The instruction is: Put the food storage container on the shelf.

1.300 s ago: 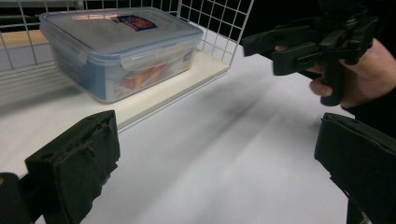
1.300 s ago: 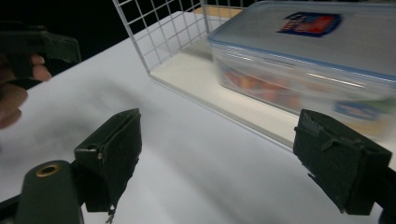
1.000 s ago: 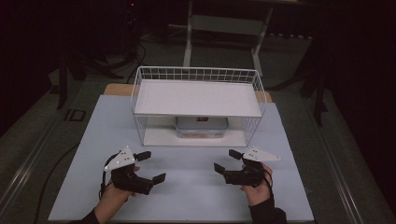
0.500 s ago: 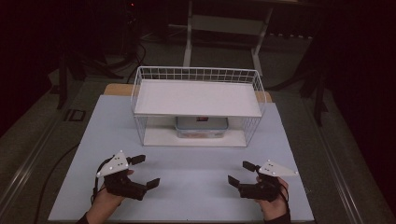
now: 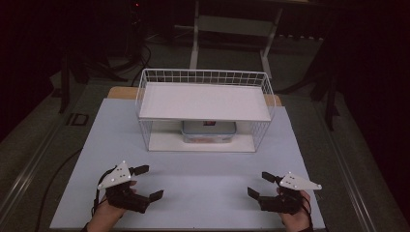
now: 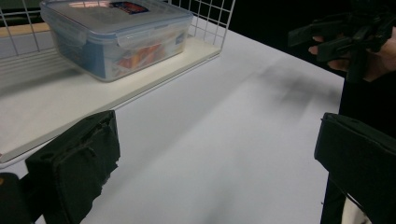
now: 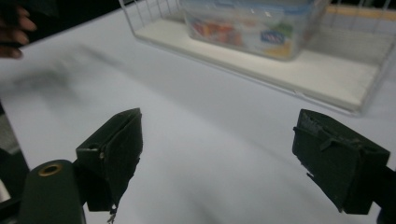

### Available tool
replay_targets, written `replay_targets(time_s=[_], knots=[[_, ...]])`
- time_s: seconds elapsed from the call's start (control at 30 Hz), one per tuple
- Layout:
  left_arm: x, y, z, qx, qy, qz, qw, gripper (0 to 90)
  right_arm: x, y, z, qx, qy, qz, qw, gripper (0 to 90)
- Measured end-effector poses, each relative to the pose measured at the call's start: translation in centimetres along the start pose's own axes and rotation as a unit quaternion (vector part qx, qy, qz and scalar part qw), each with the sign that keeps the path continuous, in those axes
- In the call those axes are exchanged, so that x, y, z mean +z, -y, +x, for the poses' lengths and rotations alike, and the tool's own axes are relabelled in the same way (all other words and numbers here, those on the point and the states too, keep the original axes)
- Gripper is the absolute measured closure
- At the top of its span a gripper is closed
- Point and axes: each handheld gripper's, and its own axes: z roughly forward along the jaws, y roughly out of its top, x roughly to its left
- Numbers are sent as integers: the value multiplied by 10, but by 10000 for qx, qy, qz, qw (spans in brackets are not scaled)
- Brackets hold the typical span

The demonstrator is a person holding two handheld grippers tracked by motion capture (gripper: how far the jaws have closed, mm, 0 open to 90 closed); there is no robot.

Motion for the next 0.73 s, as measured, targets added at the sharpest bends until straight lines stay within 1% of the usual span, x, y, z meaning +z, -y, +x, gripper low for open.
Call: replay_targets(time_s=[0.03,0.13,0.2,0.27,0.3,0.43,0.53,0.57,0.73], knots=[[1,1,0,20,-7,16,10000,0,-1,2,-3,-11,62,14,10000,159],[6,3,4,-3,44,78,10000,0,-3,4,-8,132,37,-94,9999,160],[8,3,5,-84,102,62,9999,0,-3,5,-9,121,33,-110,9999,160],[8,2,4,-89,157,11,9998,0,-2,4,-8,65,28,-129,9999,160],[8,2,3,-80,154,20,9998,0,-2,4,-8,18,17,-146,9999,160],[6,0,2,-58,128,-132,9998,0,-1,5,-11,33,-49,-243,9997,160],[6,0,2,-79,140,-135,9998,0,-2,5,-13,89,-72,-287,9995,167],[6,0,1,-38,113,-123,9999,1,-2,5,-14,130,-95,-335,9993,173],[6,1,1,-57,149,-128,9998,0,-3,5,-13,126,-98,-330,9993,173]])
